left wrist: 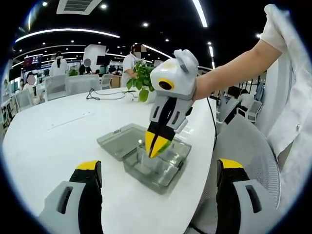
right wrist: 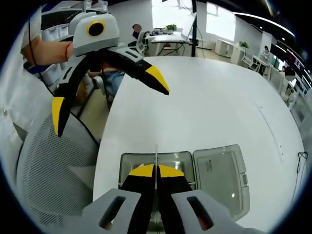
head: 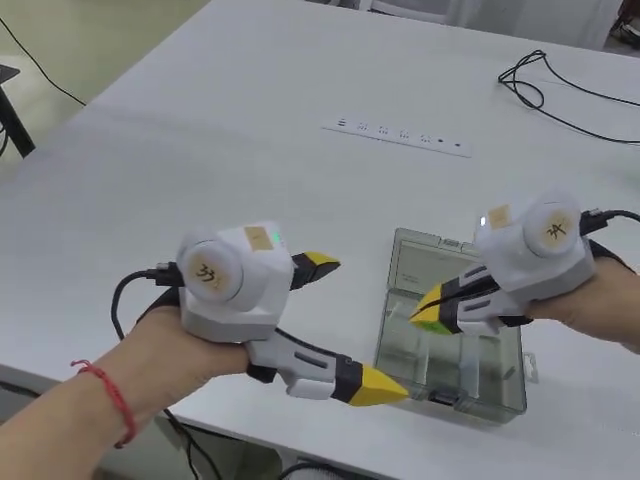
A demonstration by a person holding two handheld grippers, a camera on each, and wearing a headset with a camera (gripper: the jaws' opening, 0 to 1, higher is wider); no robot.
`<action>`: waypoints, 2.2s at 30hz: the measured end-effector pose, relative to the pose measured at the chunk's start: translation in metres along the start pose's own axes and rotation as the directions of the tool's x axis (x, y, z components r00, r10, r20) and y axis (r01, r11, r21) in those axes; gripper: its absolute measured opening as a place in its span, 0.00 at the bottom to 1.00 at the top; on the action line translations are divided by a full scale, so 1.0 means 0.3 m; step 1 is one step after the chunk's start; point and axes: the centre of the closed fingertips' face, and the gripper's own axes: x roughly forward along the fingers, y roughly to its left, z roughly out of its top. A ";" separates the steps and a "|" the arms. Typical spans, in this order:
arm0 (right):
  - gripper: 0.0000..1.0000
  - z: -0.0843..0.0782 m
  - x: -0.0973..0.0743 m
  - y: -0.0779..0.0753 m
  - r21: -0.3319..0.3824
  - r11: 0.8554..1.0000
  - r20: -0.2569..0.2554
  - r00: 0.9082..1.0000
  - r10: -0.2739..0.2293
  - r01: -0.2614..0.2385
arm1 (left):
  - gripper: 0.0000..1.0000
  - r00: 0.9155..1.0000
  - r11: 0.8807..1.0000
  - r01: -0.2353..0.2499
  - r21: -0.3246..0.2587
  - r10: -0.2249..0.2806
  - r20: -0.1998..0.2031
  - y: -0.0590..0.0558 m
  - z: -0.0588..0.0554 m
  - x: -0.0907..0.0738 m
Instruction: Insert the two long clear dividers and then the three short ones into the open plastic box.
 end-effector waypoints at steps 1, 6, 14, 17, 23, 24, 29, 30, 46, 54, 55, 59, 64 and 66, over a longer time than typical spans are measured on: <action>0.02 -0.003 0.006 0.000 0.000 1.000 -0.006 1.000 0.001 -0.001 | 1.00 1.000 1.000 0.000 0.000 0.000 0.000 0.000 0.001 0.000; 0.02 -0.027 0.031 -0.007 -0.001 1.000 -0.028 1.000 0.003 -0.003 | 1.00 1.000 1.000 0.000 0.000 0.000 -0.004 0.000 -0.003 -0.001; 0.02 -0.048 0.052 -0.004 -0.001 1.000 -0.056 0.998 0.012 -0.012 | 1.00 1.000 1.000 0.002 0.001 -0.002 -0.011 0.002 -0.009 -0.001; 0.02 -0.051 0.043 -0.007 0.010 1.000 -0.052 0.999 0.013 -0.012 | 1.00 1.000 1.000 -0.001 -0.001 0.001 -0.007 0.005 -0.006 -0.003; 0.02 -0.039 0.025 -0.006 0.017 1.000 -0.012 1.000 0.009 -0.009 | 1.00 1.000 1.000 -0.004 -0.004 0.004 -0.005 0.009 -0.004 -0.003; 0.02 -0.036 0.023 -0.004 0.011 1.000 -0.004 1.000 0.010 -0.010 | 1.00 1.000 1.000 -0.005 -0.003 0.005 -0.007 0.010 -0.005 -0.003; 0.02 -0.031 0.023 -0.002 -0.011 1.000 -0.005 1.000 0.015 -0.015 | 1.00 1.000 1.000 -0.004 -0.004 0.003 -0.010 0.011 -0.007 0.000; 0.02 -0.031 0.025 -0.003 -0.007 1.000 -0.005 1.000 0.014 -0.014 | 1.00 1.000 1.000 -0.003 -0.004 0.003 -0.010 0.011 -0.007 0.001; 0.02 -0.060 0.072 0.002 -0.028 0.999 -0.075 0.997 0.017 -0.019 | 1.00 1.000 1.000 0.000 0.000 0.000 -0.023 0.008 -0.019 -0.001; 0.02 -0.070 0.086 0.005 -0.046 0.999 -0.113 0.993 0.022 -0.027 | 1.00 1.000 1.000 0.002 0.009 -0.002 -0.031 0.010 -0.021 0.001; 0.02 -0.071 0.087 0.005 -0.047 0.999 -0.117 0.993 0.022 -0.027 | 1.00 1.000 1.000 0.002 0.009 -0.002 -0.030 0.011 -0.018 0.001; 0.02 -0.076 0.096 0.007 -0.058 0.998 -0.137 0.990 0.018 -0.026 | 1.00 1.000 1.000 0.002 0.013 -0.002 -0.030 0.012 -0.015 0.002; 0.02 -0.083 0.099 0.010 -0.071 0.997 -0.160 0.987 0.011 -0.023 | 1.00 1.000 1.000 0.002 0.017 -0.002 -0.030 0.013 -0.012 0.000; 0.02 -0.083 0.099 0.009 -0.074 0.997 -0.164 0.986 0.010 -0.022 | 1.00 1.000 1.000 0.001 0.017 0.000 -0.030 0.014 -0.011 0.000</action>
